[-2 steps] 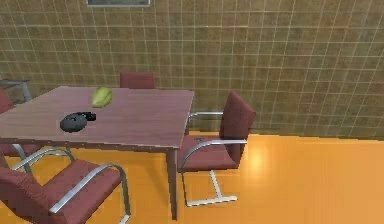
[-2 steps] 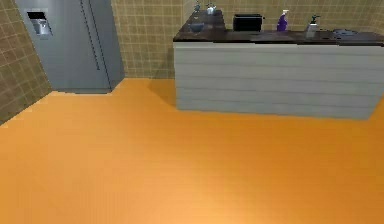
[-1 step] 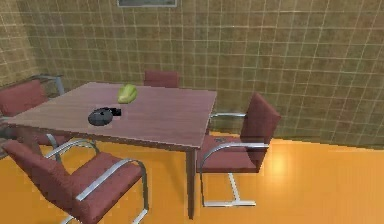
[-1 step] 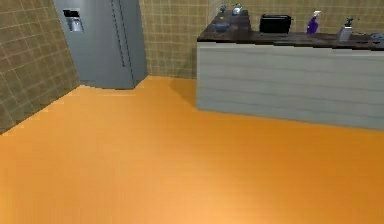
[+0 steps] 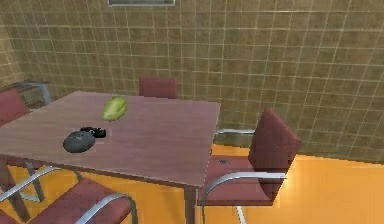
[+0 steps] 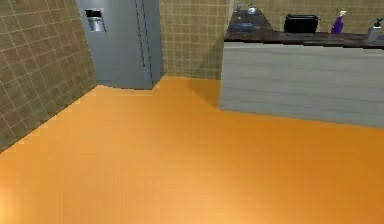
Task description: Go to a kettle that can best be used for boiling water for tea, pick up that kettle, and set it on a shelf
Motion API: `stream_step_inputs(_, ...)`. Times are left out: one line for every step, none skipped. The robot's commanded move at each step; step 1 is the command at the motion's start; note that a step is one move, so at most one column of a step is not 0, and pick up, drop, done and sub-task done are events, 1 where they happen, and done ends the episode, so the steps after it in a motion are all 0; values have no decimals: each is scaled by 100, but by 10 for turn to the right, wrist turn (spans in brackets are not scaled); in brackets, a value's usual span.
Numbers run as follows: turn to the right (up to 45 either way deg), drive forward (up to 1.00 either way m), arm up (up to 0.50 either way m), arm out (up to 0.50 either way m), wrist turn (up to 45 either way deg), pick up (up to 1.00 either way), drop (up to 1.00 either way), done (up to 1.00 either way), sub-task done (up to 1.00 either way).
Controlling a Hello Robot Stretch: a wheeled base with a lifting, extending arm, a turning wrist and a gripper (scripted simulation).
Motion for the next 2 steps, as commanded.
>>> stream_step_inputs(-450, 0, 0, 0, 0, 0, 0, 0, 0)
stream_step_inputs(-450, 0, 0, 0, 0, 0, 0, 0, 0)
